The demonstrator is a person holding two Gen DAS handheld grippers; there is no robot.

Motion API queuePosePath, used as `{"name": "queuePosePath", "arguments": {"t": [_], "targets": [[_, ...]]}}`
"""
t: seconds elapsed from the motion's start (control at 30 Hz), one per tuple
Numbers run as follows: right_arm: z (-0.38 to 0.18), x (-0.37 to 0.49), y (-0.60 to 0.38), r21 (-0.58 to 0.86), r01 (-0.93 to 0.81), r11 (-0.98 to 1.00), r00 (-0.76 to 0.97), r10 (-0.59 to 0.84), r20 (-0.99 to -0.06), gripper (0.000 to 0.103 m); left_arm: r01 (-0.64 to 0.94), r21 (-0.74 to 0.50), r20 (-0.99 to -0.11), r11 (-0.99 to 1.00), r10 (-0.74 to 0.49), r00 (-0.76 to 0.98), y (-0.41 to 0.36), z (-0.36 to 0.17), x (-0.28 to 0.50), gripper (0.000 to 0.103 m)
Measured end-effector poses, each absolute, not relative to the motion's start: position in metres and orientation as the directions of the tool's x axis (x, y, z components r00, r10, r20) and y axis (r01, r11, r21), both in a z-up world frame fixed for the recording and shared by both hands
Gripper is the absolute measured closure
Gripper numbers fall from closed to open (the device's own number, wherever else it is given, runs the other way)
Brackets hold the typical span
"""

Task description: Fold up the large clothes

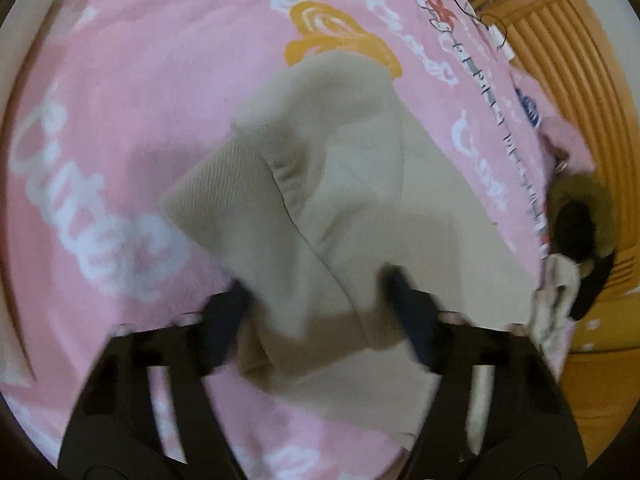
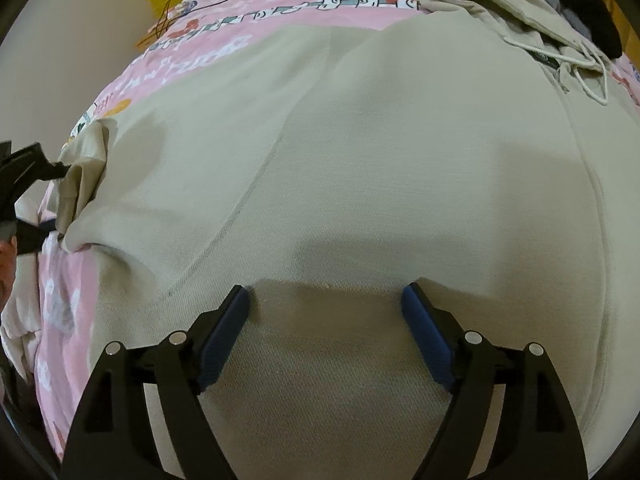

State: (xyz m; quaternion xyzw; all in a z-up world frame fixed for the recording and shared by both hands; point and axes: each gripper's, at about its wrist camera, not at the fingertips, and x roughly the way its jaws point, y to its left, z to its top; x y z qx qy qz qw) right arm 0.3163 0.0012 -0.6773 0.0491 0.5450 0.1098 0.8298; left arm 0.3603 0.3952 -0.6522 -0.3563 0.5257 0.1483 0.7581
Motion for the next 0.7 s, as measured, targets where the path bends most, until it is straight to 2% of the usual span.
{"name": "queuePosePath", "arguments": {"t": [0.03, 0.1, 0.2, 0.33, 0.53, 0.7], "targets": [[-0.677, 0.316, 0.001, 0.201, -0.128, 0.971, 0.383, 0.236, -0.893, 0.027, -0.595, -0.360, -0.912, 0.718, -0.136, 0.388, 0.392, -0.652, 0.363, 0.057], [-0.677, 0.315, 0.001, 0.200, -0.125, 0.972, 0.387, 0.233, -0.892, 0.027, -0.556, -0.319, -0.921, 0.768, -0.113, 0.372, 0.384, -0.647, 0.368, 0.068], [-0.677, 0.314, 0.002, 0.200, -0.118, 0.973, 0.387, 0.231, -0.893, 0.027, -0.525, -0.274, -0.925, 0.806, -0.071, 0.374, 0.380, -0.636, 0.368, 0.074], [-0.676, 0.314, 0.001, 0.207, -0.116, 0.972, 0.382, 0.236, -0.894, 0.027, -0.538, -0.273, -0.910, 0.798, -0.034, 0.412, 0.381, -0.620, 0.364, 0.078], [-0.673, 0.313, -0.005, 0.236, -0.108, 0.966, 0.370, 0.260, -0.892, 0.027, -0.476, -0.187, -0.870, 0.859, 0.079, 0.486, 0.350, -0.577, 0.355, 0.079], [-0.667, 0.312, -0.013, 0.269, -0.080, 0.960, 0.361, 0.279, -0.890, 0.031, -0.417, -0.209, -0.837, 0.884, 0.058, 0.544, 0.327, -0.550, 0.353, 0.079]]}}
